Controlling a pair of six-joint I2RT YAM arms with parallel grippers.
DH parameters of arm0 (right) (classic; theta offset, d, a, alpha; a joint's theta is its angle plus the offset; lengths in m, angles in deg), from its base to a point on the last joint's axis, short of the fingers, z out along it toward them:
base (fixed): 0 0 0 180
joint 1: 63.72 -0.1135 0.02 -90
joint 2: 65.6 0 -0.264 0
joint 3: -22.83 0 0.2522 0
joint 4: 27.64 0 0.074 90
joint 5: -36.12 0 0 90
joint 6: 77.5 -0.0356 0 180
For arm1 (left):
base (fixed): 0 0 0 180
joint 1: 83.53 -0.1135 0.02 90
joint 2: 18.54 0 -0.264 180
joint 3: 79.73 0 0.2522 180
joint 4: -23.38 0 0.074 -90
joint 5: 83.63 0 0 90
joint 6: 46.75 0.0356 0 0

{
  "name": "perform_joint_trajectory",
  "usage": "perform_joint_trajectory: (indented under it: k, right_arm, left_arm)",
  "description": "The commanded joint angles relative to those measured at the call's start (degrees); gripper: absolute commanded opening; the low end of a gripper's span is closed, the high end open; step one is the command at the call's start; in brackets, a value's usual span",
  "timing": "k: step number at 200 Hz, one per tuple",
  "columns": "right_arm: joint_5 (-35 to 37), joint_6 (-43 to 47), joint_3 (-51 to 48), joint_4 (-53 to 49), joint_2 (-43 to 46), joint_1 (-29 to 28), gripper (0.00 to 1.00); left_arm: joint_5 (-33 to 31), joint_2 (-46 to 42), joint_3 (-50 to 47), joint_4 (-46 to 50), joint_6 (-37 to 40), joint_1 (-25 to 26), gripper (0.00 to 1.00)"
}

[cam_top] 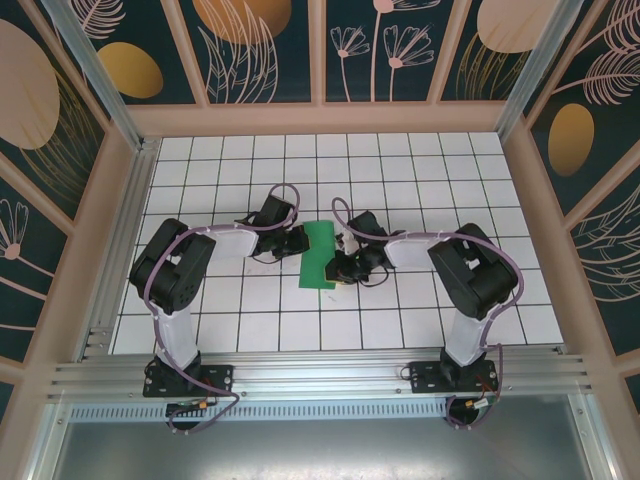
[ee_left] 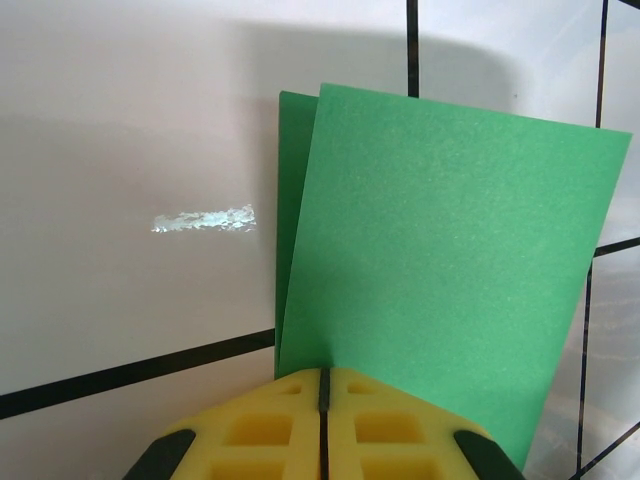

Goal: Fold a paper plane with a square sheet of paper (pick it up from the middle)
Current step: Fold the square sheet of paper in half at the center of the table.

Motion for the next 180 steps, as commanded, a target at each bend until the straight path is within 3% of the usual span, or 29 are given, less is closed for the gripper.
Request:
perform_joint_trajectory:
  k: [1,55,108,134,180]
  right_arm:
    - [-1.03,-0.3,-1.92,-3.6,3.98,-0.81,0.17]
    - [0.84,0.18,-4.07,-4.98,0.99,-0.73,0.16]
    - [6.76,-0.07,5.4,-5.27,6.36,1.32,0.17]
    - [9.97,-2.96,9.34,-2.41,2.2,2.26,0.17]
    - [9.46,-4.25,15.86,0.0,-6.73,2.6,0.16]
  left_arm:
    - [-6.27,3.55,-1.38,4.99,0.76,-0.29,0.09]
    - [-6.33,3.55,-1.37,5.19,0.92,-0.29,0.09]
    - [-6.23,3.16,-1.29,5.43,1.45,-0.29,0.09]
    - [-6.36,2.86,-1.38,5.02,1.64,-0.29,0.09]
    - [-6.23,2.82,-1.39,5.34,2.17,-0.29,0.08]
